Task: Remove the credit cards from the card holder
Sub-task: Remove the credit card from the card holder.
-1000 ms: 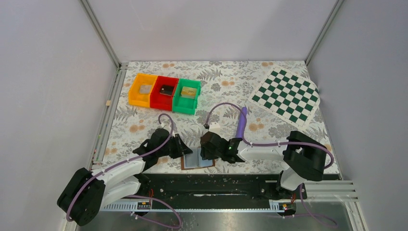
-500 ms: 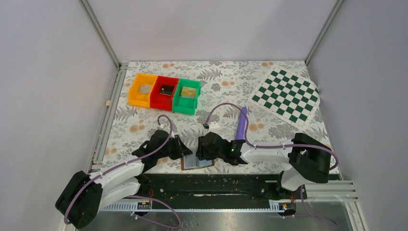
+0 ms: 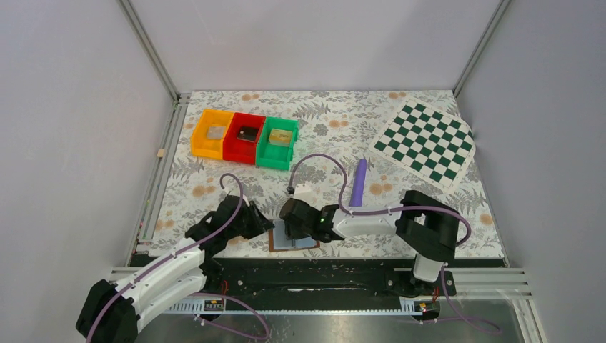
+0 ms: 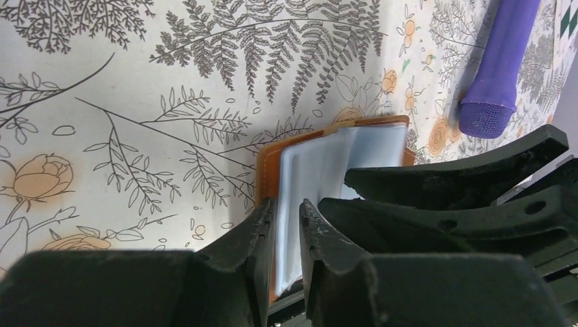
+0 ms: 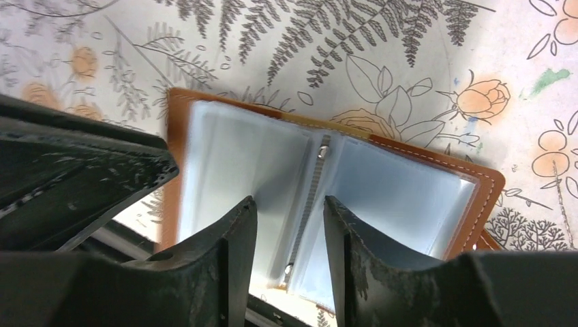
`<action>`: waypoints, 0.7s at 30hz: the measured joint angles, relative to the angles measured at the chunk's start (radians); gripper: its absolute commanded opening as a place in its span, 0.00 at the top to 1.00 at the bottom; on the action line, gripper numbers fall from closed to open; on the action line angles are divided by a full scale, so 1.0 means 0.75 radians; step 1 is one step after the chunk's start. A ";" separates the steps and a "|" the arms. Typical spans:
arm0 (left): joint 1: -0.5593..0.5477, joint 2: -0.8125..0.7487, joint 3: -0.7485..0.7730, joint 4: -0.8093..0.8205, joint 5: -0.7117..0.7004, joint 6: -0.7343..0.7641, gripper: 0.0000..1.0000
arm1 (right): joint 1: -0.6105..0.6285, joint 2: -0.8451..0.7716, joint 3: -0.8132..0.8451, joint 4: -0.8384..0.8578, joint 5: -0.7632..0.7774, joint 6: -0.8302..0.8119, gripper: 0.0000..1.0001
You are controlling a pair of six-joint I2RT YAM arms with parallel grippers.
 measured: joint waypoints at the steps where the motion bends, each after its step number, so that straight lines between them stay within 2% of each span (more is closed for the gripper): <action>1: 0.000 0.001 0.001 -0.008 -0.002 -0.002 0.80 | 0.001 0.016 0.009 -0.011 0.005 -0.002 0.56; 3: 0.000 0.002 0.001 -0.019 -0.003 -0.003 0.80 | 0.001 0.032 0.029 -0.036 0.015 -0.004 0.64; 6: 0.000 0.008 0.001 -0.028 -0.003 -0.003 0.80 | 0.001 0.042 0.040 -0.049 0.032 -0.008 0.82; 9: 0.000 0.013 0.001 -0.030 0.002 -0.002 0.80 | 0.002 0.044 0.038 -0.050 0.037 -0.011 0.92; 14: 0.000 0.013 0.001 0.004 0.042 0.005 0.80 | 0.002 0.044 0.020 -0.025 0.037 -0.007 1.00; 21: 0.000 0.060 0.001 0.050 0.069 0.018 0.78 | 0.001 0.038 -0.012 0.025 0.036 -0.004 1.00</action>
